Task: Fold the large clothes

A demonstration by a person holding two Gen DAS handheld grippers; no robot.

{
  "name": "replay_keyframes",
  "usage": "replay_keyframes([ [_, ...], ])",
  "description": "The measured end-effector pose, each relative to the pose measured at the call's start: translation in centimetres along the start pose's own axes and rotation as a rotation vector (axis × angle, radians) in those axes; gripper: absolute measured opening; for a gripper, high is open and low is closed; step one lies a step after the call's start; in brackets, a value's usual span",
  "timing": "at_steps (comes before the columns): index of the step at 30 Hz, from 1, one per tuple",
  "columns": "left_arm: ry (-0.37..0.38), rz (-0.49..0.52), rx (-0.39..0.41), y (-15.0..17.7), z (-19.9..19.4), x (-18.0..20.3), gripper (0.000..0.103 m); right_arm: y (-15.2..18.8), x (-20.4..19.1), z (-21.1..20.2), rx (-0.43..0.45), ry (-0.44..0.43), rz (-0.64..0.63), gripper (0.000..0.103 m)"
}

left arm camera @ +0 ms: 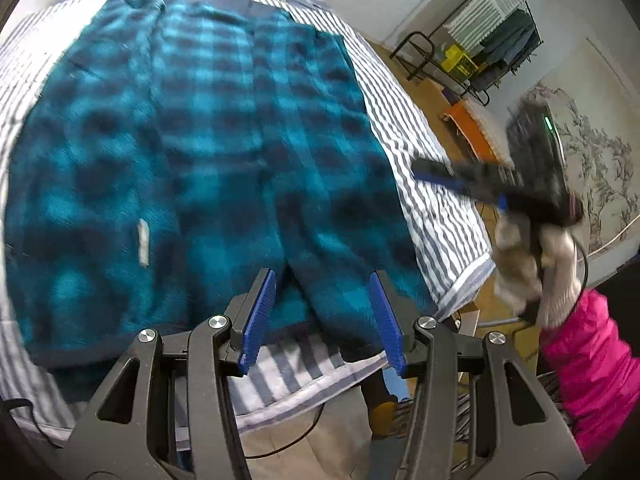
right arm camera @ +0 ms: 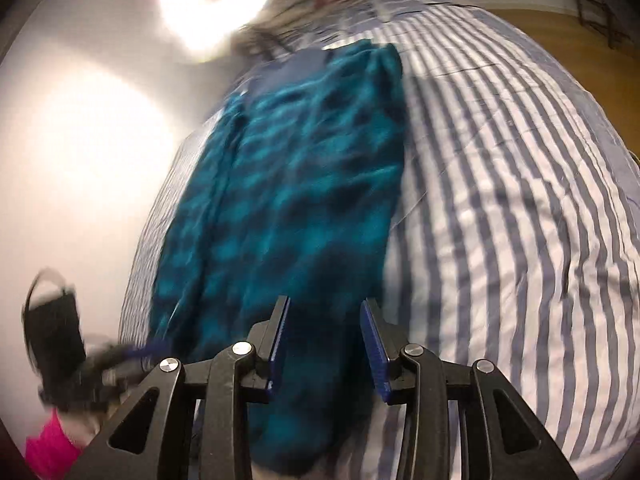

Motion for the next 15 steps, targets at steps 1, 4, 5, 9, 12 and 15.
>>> replay_keyframes([
  [1,0.000,0.001,-0.006,0.2,0.4,0.1,0.050,-0.7,0.2,0.6,-0.005,-0.008,0.011,0.037],
  [4,-0.014,0.013,-0.031,1.0,1.8,0.4,0.050,-2.3,-0.1,2.6,-0.025,0.030,-0.016,0.034],
  [5,-0.024,0.022,-0.035,1.2,2.2,0.4,0.050,-2.6,-0.4,3.4,-0.040,0.052,-0.034,0.031],
  [9,-0.087,0.065,-0.031,2.1,2.8,0.6,0.050,-2.8,-0.6,6.5,-0.100,0.208,-0.108,0.006],
  [12,-0.119,0.095,0.021,2.6,1.4,1.3,0.050,-3.1,0.5,6.7,-0.107,0.198,-0.061,0.006],
  [15,-0.124,0.129,0.087,2.9,-0.2,2.8,0.050,-3.5,0.5,4.9,-0.064,0.132,-0.081,0.017],
])
Point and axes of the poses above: each gripper's, at about its wrist camera, not at the fingertips, and z roughly the way its jaws point, x to its right, y to its underside, the point moved 1 cm from there along z, roughly the way its jaws point, and after that the axes turned 4 degrees about y, right-handed, at the moved point
